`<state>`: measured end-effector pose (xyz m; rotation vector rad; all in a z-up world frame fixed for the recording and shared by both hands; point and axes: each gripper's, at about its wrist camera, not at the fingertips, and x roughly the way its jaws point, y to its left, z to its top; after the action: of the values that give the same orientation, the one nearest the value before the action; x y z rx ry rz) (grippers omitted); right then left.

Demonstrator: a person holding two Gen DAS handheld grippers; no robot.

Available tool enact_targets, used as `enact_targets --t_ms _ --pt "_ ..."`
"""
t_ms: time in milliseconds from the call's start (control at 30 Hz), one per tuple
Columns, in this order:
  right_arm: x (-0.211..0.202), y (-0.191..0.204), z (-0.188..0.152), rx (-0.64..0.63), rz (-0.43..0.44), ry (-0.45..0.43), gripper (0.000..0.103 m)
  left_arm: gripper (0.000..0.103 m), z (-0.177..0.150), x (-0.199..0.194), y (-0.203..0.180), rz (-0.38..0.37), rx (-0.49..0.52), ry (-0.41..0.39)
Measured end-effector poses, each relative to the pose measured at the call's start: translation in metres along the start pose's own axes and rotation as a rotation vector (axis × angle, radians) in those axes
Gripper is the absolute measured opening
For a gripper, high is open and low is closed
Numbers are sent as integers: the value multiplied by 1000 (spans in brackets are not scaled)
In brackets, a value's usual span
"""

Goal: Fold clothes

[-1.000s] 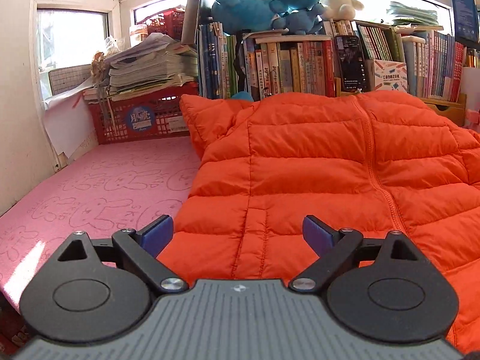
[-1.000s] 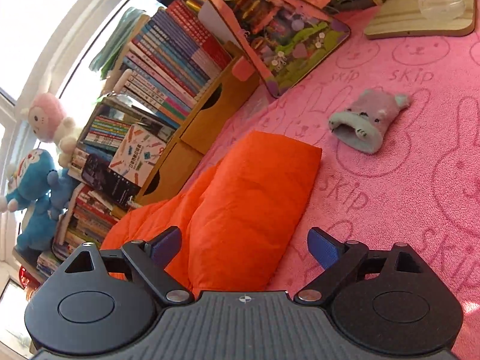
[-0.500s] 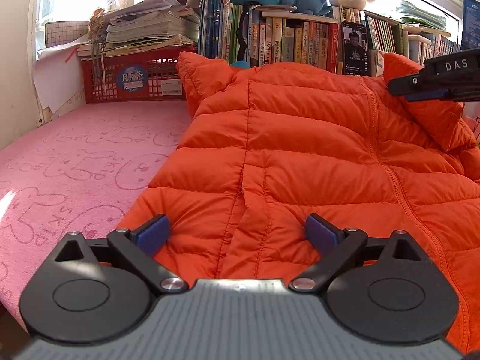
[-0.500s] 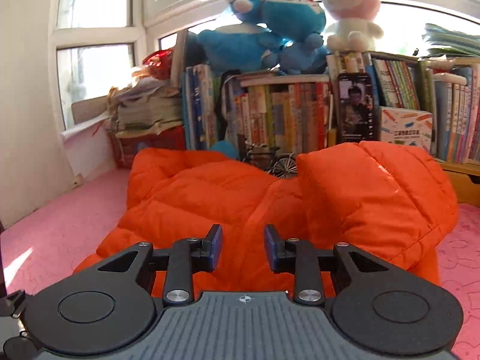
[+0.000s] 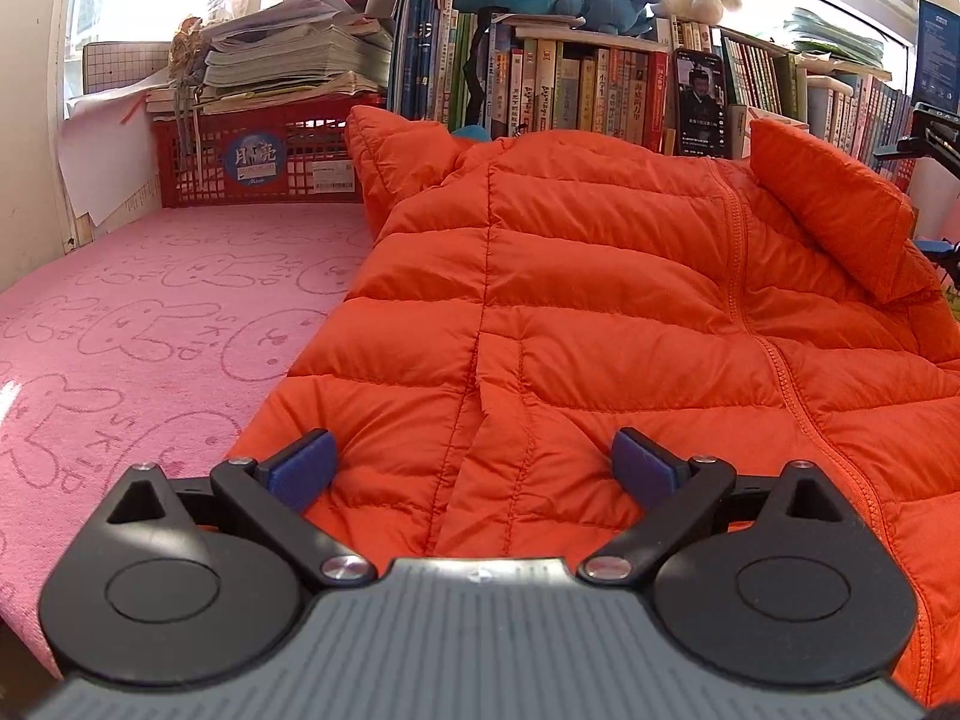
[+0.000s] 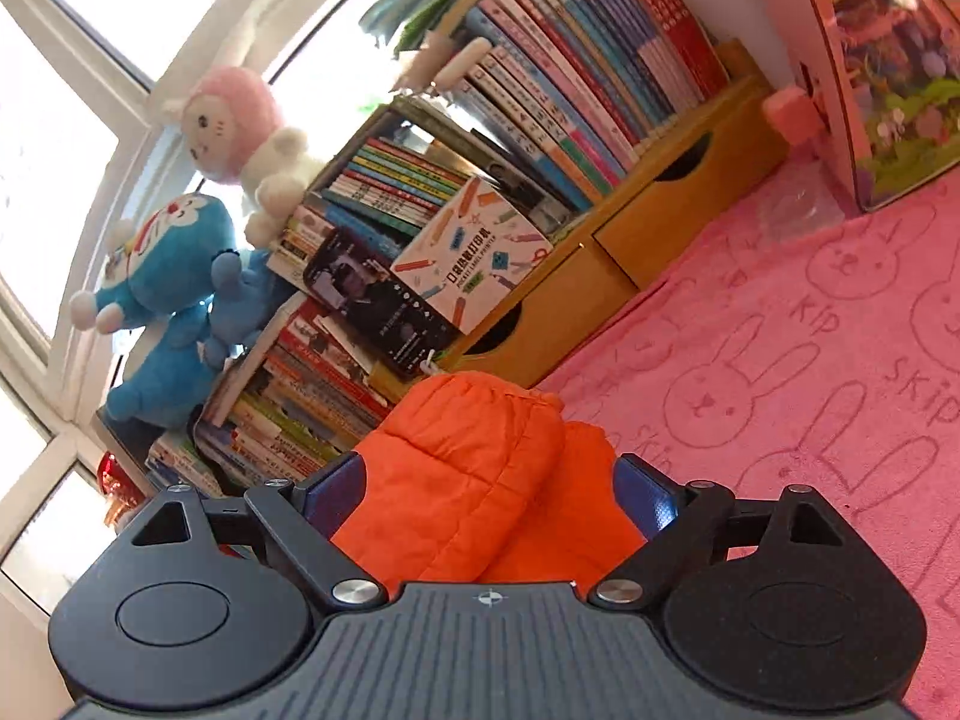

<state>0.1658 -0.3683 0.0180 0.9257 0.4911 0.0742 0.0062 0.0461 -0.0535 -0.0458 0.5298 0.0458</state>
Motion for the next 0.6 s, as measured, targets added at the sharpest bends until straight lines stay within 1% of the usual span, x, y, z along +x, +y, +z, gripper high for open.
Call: enact_targets --t_ms 33,67,100,133,167,233,333,433,500,567,600 --pt "9 -1 1 24 14 22 94 99 0 0 0 1 2 0" --pt "16 -2 0 41 23 39 87 99 0 0 -1 2 4 0" --pt "24 -2 0 58 32 56 77 99 0 0 -1 4 7 1" --pt "31 -3 -1 75 42 73 47 99 0 0 -1 5 9 2" --pt "32 2 -2 49 40 72 30 99 0 0 -2 6 11 3" --pt "16 18 2 -80 9 23 18 99 0 0 -2 8 14 4" --pt "-21 42 19 -293 -78 -87 15 99 0 0 -2 10 17 6" --pt "-67 55 44 -483 -243 -223 14 100 0 1 -2 12 20 8" --pt "-96 58 62 -589 -388 -329 14 100 1 1 -3 12 21 9" --pt "-122 55 76 -739 -586 -462 14 100 1 1 -3 14 22 10" --pt "-131 51 82 -805 -674 -511 14 100 1 1 -3 15 23 11"
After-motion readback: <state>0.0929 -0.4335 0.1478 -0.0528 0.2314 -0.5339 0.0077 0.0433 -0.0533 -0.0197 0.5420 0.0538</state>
